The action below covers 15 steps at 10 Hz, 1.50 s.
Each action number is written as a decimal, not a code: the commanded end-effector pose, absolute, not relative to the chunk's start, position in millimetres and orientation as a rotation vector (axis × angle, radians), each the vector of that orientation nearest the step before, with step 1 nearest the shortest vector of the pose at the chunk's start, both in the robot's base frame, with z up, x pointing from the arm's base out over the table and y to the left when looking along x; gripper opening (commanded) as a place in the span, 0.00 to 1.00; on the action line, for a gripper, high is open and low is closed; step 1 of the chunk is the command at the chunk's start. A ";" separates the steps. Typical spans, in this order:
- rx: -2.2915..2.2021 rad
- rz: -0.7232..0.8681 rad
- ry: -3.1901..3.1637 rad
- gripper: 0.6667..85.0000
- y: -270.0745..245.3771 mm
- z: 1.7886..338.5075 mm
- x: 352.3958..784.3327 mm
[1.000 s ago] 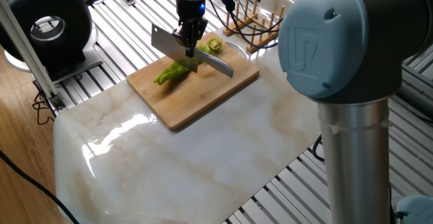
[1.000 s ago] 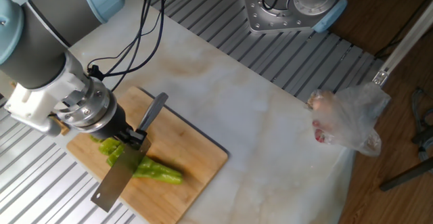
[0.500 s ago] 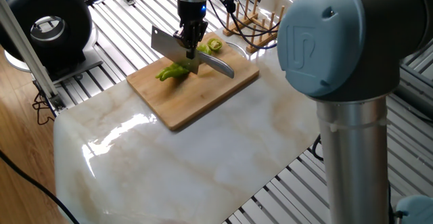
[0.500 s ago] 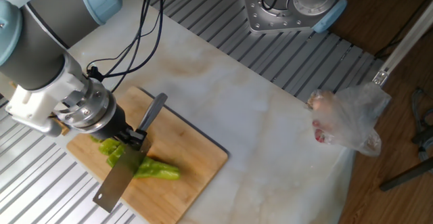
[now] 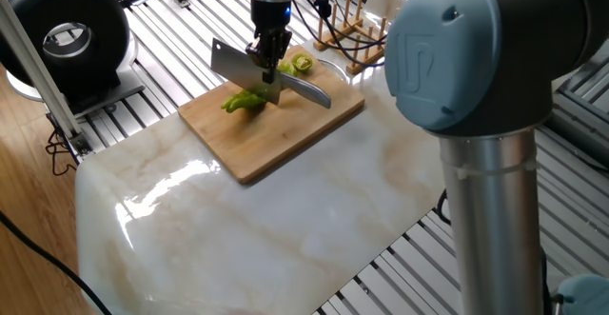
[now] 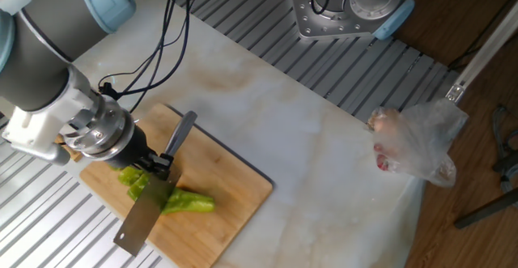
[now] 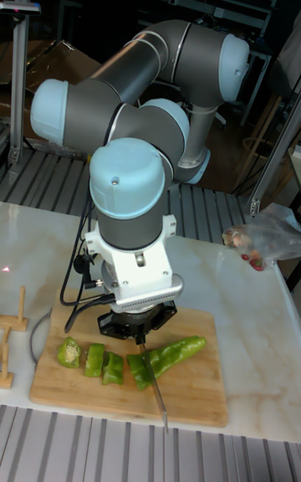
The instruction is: Chop the chili peppers
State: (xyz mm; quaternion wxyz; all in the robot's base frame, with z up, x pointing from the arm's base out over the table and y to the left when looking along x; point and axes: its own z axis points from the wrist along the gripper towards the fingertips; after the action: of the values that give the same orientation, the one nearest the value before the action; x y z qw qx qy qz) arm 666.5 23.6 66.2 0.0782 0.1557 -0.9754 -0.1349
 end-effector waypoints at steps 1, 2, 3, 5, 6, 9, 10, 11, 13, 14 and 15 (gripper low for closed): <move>0.474 -0.398 -2.918 0.01 20.2 64.0 669.8; 0.464 -0.379 -2.924 0.01 24.0 61.0 670.8; 0.460 -0.363 -2.928 0.01 26.8 59.2 672.1; 0.469 -0.386 -2.921 0.01 27.9 60.0 671.2; 0.463 -0.377 -2.921 0.01 28.0 58.5 670.6; 0.442 -0.368 -2.922 0.01 22.5 60.0 673.1; 0.432 -0.394 -2.897 0.01 15.8 71.4 671.4; 0.405 -0.376 -2.892 0.01 7.6 79.4 669.3; 0.251 -0.297 -2.943 0.01 16.2 75.0 673.0; 0.197 -0.288 -2.964 0.01 17.5 73.0 678.1; 0.182 -0.268 -2.972 0.01 16.3 70.5 679.6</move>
State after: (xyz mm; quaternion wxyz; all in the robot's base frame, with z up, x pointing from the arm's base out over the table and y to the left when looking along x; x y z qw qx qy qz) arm 673.5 13.9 70.2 0.0867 0.0999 -0.9862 -0.0997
